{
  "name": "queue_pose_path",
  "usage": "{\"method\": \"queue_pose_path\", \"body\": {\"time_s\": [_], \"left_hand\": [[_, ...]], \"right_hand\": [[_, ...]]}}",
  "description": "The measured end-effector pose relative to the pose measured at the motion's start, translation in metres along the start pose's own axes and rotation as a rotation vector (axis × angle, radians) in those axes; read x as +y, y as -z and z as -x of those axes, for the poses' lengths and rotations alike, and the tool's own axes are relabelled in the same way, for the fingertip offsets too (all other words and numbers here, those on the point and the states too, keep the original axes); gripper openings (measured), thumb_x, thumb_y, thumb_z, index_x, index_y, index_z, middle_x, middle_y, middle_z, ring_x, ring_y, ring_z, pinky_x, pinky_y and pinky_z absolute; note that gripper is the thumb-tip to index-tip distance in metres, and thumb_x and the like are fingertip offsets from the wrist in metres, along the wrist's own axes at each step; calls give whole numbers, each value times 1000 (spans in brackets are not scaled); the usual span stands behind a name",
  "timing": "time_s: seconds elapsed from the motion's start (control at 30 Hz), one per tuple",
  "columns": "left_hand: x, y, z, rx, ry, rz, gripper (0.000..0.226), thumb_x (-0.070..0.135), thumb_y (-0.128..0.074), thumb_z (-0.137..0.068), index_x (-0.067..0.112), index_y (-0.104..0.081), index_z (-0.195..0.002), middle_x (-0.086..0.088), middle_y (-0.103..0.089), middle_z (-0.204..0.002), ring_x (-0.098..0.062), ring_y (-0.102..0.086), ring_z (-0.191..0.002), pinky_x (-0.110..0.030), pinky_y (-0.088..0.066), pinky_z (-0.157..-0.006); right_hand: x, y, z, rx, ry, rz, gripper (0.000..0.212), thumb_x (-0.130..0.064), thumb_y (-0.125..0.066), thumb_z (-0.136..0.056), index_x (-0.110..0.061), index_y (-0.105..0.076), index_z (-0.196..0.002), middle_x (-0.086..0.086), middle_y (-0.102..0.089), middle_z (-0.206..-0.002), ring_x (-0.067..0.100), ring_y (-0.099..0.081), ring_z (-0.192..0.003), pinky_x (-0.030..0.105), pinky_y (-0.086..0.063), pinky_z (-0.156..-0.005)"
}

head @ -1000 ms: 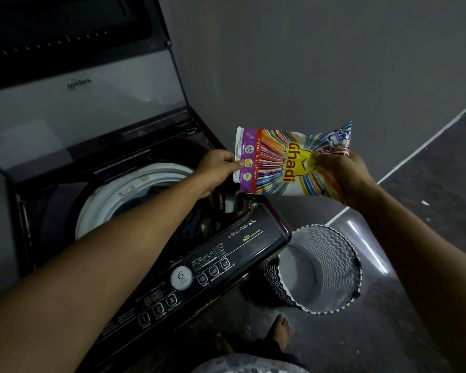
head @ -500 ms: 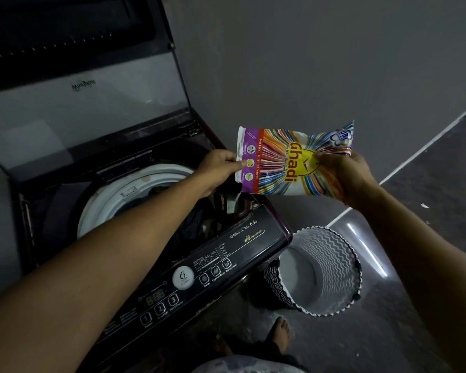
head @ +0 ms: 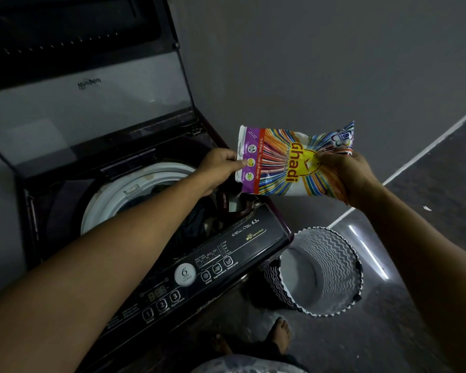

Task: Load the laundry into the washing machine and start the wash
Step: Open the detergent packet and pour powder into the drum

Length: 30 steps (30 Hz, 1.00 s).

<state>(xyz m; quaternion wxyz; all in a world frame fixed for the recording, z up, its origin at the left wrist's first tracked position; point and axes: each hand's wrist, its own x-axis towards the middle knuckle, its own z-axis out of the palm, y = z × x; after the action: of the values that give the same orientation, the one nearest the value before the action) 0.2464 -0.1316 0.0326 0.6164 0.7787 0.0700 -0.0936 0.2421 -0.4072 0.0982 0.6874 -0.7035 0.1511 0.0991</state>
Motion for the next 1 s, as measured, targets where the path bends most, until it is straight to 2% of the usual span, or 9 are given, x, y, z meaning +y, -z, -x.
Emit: {"method": "queue_pose_path", "body": {"time_s": [0.17,0.47,0.57,0.7,1.0], "left_hand": [[-1,0,1,3,0,-16,21,27,-71,-92,10,-72,-104,2,-77,-96,-4,-74,-82,-14,-53,-63],[2,-2,2,-8,-9,1,18,25,-70,-93,12,-73,-105,6,-76,-95,0,-73,-81,-10,-52,-61],[2,-3,1,-3,-4,-1,19,25,-70,-93,11,-72,-106,3,-77,-96,-3,-74,-82,-14,-53,-63],[3,-4,2,0,-3,-13,17,25,-70,-93,13,-73,-105,5,-77,-95,-1,-73,-79,-10,-51,-60],[2,-5,2,-2,-1,-14,19,26,-70,-93,11,-72,-105,3,-77,-95,-3,-74,-81,-14,-53,-63]], "right_hand": [[0,3,-3,-7,-5,17,34,-11,-71,-90,-9,-62,-123,12,-74,-104,22,-77,-74,32,-61,-58],[3,7,-8,3,9,-12,29,-9,-72,-88,-10,-65,-117,14,-76,-104,26,-77,-79,37,-62,-64],[2,7,-7,-1,1,-13,32,-10,-72,-89,-10,-64,-119,12,-75,-102,25,-78,-77,37,-62,-62],[2,8,-6,6,2,-6,32,-10,-72,-89,-9,-64,-120,13,-75,-103,23,-77,-74,36,-62,-61],[1,7,-2,5,-8,-13,19,-9,-69,-92,-14,-63,-110,10,-73,-98,18,-76,-65,30,-60,-53]]}}
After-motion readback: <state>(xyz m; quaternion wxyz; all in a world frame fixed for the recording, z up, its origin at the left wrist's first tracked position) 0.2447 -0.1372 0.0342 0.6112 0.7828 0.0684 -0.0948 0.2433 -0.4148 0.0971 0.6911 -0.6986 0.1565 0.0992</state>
